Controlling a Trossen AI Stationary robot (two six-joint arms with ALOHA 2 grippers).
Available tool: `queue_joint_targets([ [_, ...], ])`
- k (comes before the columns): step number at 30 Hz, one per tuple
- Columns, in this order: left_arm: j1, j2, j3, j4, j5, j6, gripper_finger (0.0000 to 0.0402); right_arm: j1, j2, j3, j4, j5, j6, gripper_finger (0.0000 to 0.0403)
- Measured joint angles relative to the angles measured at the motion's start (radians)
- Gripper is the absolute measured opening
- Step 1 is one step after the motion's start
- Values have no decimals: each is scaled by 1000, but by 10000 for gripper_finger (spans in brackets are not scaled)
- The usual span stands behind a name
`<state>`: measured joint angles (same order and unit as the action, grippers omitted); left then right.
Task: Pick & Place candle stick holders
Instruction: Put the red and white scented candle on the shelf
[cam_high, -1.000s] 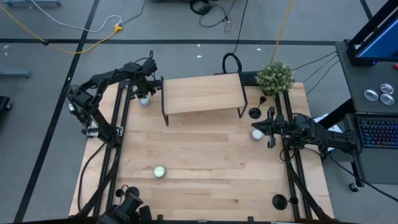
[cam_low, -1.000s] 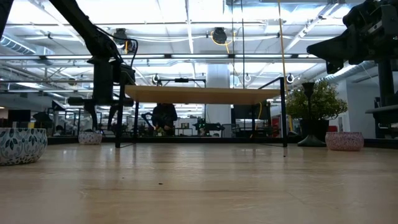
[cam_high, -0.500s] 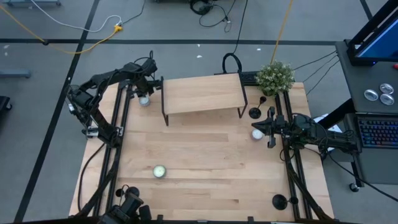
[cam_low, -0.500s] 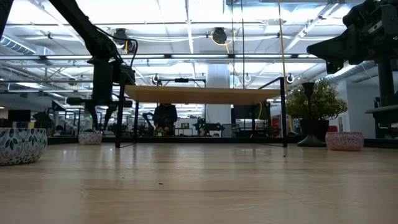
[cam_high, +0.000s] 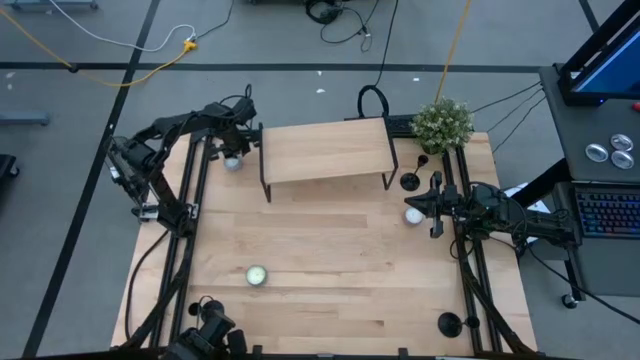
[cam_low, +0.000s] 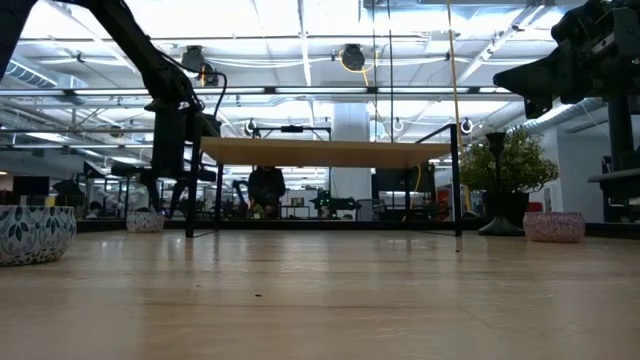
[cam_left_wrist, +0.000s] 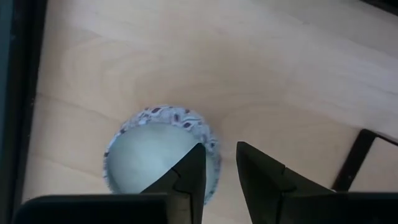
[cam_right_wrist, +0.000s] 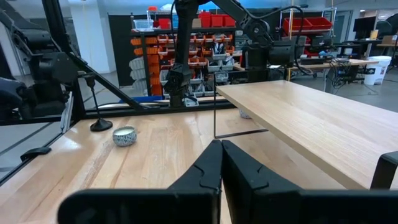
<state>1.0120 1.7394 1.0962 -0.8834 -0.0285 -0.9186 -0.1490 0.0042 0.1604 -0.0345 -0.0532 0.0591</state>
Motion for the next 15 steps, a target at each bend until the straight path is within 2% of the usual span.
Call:
queue_joint_targets([
  [15,1,-2,0,21,-21,17,92,0,0,0,0,0,0,0],
])
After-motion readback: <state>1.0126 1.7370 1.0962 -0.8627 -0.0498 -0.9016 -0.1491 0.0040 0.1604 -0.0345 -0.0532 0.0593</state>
